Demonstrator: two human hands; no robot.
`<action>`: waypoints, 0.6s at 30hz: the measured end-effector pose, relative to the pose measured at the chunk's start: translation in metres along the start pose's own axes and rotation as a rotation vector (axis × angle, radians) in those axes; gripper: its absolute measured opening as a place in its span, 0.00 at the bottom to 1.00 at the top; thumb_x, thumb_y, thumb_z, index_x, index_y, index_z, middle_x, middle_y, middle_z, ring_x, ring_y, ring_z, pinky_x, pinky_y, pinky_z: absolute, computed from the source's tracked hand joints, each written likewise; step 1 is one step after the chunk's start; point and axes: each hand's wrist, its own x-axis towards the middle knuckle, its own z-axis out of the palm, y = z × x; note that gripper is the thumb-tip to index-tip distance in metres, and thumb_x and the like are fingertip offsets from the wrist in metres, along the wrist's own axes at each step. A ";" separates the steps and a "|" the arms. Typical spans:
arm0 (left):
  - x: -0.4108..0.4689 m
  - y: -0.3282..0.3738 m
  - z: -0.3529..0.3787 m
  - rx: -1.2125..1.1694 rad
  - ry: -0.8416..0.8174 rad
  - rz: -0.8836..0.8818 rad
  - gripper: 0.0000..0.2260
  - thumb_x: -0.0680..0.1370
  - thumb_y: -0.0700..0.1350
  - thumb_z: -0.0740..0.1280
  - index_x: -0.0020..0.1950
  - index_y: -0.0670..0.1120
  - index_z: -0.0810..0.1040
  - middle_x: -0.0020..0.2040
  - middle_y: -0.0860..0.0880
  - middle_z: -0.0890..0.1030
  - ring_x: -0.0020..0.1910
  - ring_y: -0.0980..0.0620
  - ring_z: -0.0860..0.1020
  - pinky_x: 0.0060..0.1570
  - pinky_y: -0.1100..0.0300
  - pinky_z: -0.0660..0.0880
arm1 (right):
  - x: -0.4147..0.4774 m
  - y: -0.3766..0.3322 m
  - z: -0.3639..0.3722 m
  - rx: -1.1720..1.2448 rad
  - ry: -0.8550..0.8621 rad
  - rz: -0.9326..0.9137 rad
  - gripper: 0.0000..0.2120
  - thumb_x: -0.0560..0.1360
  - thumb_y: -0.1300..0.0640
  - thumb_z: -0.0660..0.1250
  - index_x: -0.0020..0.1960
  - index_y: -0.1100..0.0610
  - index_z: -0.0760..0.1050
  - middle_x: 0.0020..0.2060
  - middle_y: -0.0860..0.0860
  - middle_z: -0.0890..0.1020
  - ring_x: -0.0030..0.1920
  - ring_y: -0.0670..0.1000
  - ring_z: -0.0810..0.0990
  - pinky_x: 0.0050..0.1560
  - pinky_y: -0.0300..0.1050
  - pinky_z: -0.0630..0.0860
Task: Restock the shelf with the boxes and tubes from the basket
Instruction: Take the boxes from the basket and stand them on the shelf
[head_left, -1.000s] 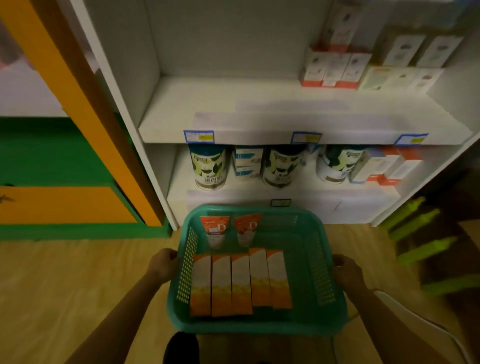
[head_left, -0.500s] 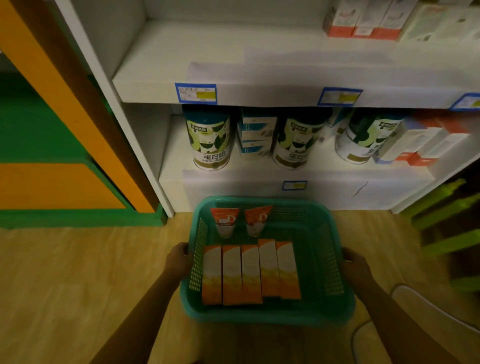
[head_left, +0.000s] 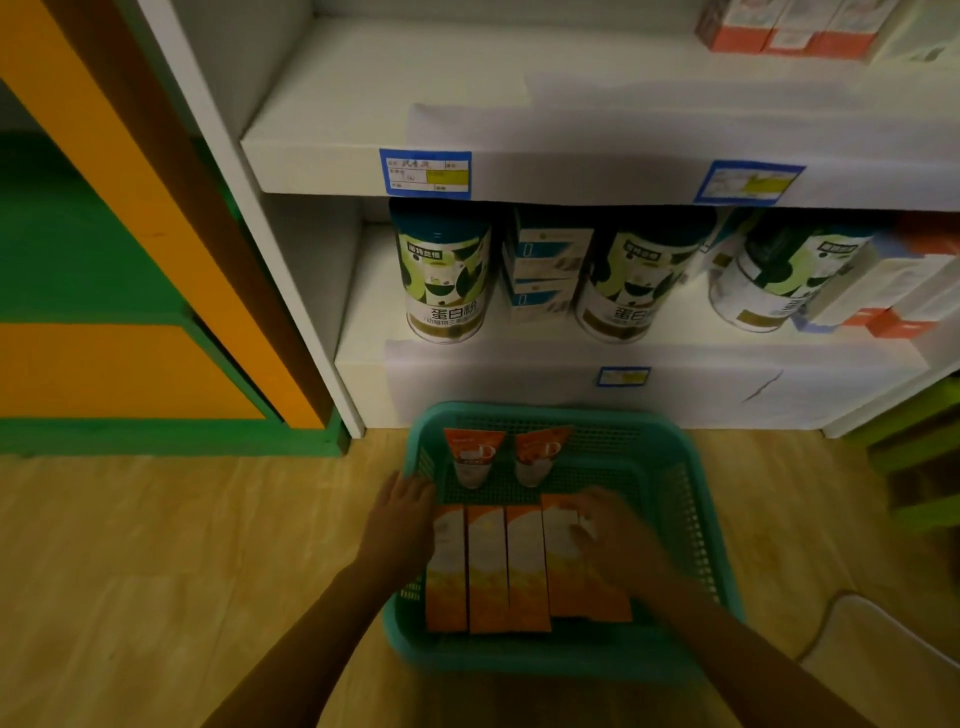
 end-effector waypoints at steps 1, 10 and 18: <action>0.003 0.000 0.001 0.039 -0.051 0.019 0.22 0.77 0.44 0.60 0.71 0.43 0.65 0.72 0.45 0.68 0.75 0.48 0.61 0.76 0.53 0.47 | 0.008 -0.010 0.010 -0.008 -0.072 -0.029 0.15 0.78 0.58 0.58 0.65 0.55 0.70 0.63 0.52 0.72 0.64 0.51 0.68 0.61 0.41 0.65; 0.023 0.000 -0.002 0.316 -0.282 0.163 0.27 0.76 0.41 0.58 0.75 0.46 0.56 0.76 0.43 0.61 0.78 0.46 0.51 0.70 0.48 0.31 | 0.050 -0.047 0.060 -0.301 -0.258 -0.177 0.24 0.74 0.63 0.60 0.70 0.59 0.61 0.71 0.55 0.65 0.70 0.56 0.61 0.67 0.50 0.61; 0.020 0.001 -0.007 0.292 -0.345 0.171 0.27 0.78 0.51 0.54 0.76 0.47 0.55 0.77 0.44 0.57 0.78 0.46 0.47 0.65 0.48 0.27 | 0.052 -0.051 0.056 -0.393 -0.277 -0.176 0.22 0.76 0.58 0.59 0.69 0.59 0.63 0.67 0.57 0.66 0.69 0.57 0.61 0.72 0.52 0.52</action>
